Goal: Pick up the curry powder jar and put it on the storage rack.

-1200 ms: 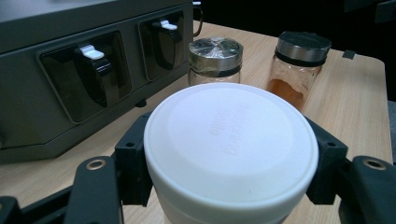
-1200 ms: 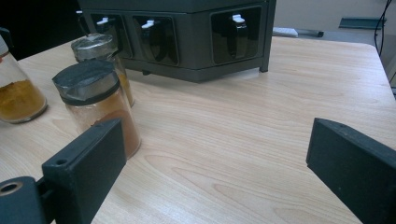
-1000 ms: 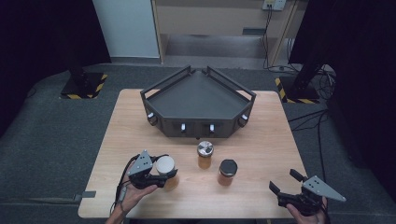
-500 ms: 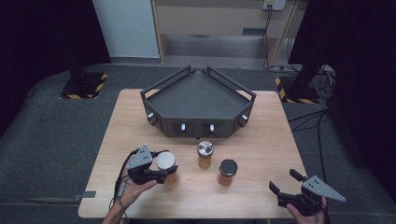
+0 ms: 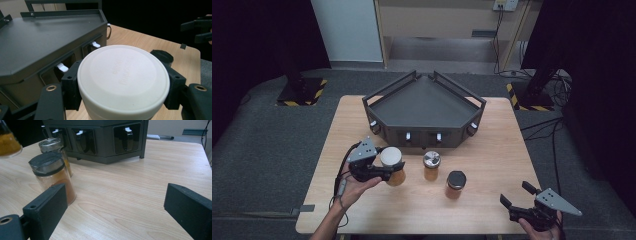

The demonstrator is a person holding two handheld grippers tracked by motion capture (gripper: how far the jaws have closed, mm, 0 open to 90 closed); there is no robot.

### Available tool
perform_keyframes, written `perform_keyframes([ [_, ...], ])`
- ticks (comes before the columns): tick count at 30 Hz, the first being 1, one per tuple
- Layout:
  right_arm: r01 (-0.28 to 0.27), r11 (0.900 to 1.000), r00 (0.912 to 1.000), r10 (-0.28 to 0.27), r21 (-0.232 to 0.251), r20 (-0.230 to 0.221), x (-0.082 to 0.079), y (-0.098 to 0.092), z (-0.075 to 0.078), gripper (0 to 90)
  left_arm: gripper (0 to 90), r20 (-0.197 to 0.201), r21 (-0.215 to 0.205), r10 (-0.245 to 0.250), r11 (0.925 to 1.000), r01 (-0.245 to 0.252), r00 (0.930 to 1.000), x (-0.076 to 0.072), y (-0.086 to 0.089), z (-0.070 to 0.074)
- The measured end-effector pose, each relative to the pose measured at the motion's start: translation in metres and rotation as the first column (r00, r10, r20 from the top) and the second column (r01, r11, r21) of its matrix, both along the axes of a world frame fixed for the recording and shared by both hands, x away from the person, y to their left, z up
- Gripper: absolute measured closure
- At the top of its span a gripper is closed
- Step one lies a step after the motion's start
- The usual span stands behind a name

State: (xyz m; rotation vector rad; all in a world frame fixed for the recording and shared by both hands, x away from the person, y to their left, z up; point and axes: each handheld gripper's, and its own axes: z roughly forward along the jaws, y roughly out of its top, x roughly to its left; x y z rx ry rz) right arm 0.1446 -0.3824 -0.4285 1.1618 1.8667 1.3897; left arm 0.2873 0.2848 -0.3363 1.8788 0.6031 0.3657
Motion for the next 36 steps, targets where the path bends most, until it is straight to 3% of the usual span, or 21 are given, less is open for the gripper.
perform_keyframes([
  [8, -0.001, 1.0, 1.0, 0.001, 0.003, -0.002, 0.0, -0.001, 0.0, 5.0, 32.5, 0.015, 0.018, 0.039, 0.999, -0.04, 0.9991, 0.014, -0.013, 0.031],
  [15, -0.003, 1.0, 1.0, 0.003, 0.003, -0.003, 0.001, -0.001, 0.0, 5.0, 32.5, 0.027, 0.025, 0.083, 0.9962, -0.083, 0.9962, 0.034, -0.021, 0.057],
  [21, -0.005, 1.0, 1.0, 0.005, 0.005, -0.005, 0.001, -0.001, -0.001, 5.0, 32.5, 0.028, 0.004, 0.116, 0.9932, -0.116, 0.9928, 0.054, -0.025, 0.073],
  [26, -0.007, 1.0, 1.0, 0.007, 0.007, -0.006, 0.001, -0.002, -0.001, 5.1, 32.5, 0.037, 0.001, 0.164, 0.9864, -0.164, 0.9858, 0.073, -0.03, 0.083],
  [30, -0.005, 1.0, 1.0, 0.005, 0.011, -0.007, 0.001, -0.002, -0.001, 5.1, 32.5, 0.051, 0.001, 0.222, 0.975, -0.222, 0.9737, 0.087, -0.033, 0.085],
  [36, -0.008, 1.0, 0.9999, 0.008, 0.016, -0.011, 0.002, -0.003, -0.002, 5.1, 32.5, 0.057, -0.004, 0.261, 0.9653, -0.261, 0.9636, 0.105, -0.034, 0.085],
])
